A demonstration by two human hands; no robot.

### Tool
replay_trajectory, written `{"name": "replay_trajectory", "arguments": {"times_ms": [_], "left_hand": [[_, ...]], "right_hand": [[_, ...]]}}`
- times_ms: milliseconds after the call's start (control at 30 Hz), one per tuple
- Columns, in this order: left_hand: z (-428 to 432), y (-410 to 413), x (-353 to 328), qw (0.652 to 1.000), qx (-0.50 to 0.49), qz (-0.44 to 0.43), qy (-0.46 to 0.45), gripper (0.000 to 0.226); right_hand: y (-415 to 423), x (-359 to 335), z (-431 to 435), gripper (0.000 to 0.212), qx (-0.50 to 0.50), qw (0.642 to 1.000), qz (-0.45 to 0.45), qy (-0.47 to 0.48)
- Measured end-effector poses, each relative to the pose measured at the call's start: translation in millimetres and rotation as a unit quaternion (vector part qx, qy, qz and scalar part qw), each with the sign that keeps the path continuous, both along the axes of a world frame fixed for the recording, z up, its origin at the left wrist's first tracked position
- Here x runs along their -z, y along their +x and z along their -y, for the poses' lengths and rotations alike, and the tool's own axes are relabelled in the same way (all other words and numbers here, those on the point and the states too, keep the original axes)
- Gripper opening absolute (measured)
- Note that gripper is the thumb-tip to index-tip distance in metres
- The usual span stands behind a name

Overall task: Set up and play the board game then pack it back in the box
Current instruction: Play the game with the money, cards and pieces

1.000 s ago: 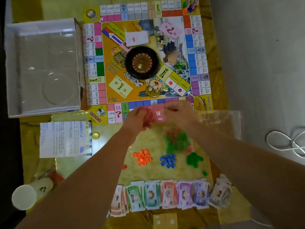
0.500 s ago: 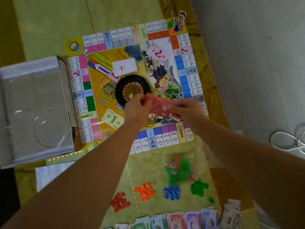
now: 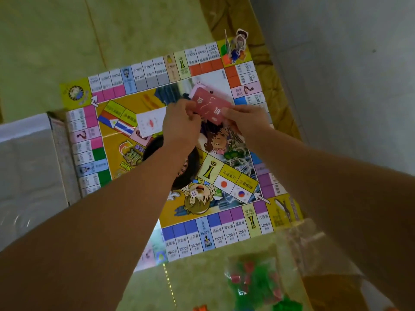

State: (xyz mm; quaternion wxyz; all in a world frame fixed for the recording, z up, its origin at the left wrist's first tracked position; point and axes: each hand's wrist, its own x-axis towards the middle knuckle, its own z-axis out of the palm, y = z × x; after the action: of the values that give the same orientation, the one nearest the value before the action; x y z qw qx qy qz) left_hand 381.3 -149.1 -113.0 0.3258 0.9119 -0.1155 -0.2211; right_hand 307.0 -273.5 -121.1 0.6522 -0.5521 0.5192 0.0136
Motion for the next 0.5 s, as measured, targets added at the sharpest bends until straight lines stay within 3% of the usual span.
{"name": "replay_trajectory", "arguments": {"times_ms": [133, 300, 367, 433, 500], "left_hand": [[7, 11, 15, 0.99, 0.137, 0.033, -0.011, 0.048], [7, 5, 24, 0.977, 0.197, 0.068, 0.033, 0.036], [9, 2, 27, 0.975, 0.204, 0.079, 0.049, 0.035], [10, 0, 28, 0.973, 0.207, 0.081, 0.065, 0.037], [10, -1, 25, 0.968, 0.218, 0.087, 0.09, 0.038]], "right_hand": [[25, 18, 3, 0.018, 0.021, 0.999, -0.014, -0.032], [29, 30, -5, 0.023, -0.019, 0.985, -0.024, -0.172], [24, 33, -7, 0.022, -0.065, 0.958, -0.019, -0.279], [17, 33, -8, 0.007, -0.15, 0.915, -0.019, -0.374], [8, 35, -11, 0.017, -0.237, 0.886, -0.033, -0.398]]}}
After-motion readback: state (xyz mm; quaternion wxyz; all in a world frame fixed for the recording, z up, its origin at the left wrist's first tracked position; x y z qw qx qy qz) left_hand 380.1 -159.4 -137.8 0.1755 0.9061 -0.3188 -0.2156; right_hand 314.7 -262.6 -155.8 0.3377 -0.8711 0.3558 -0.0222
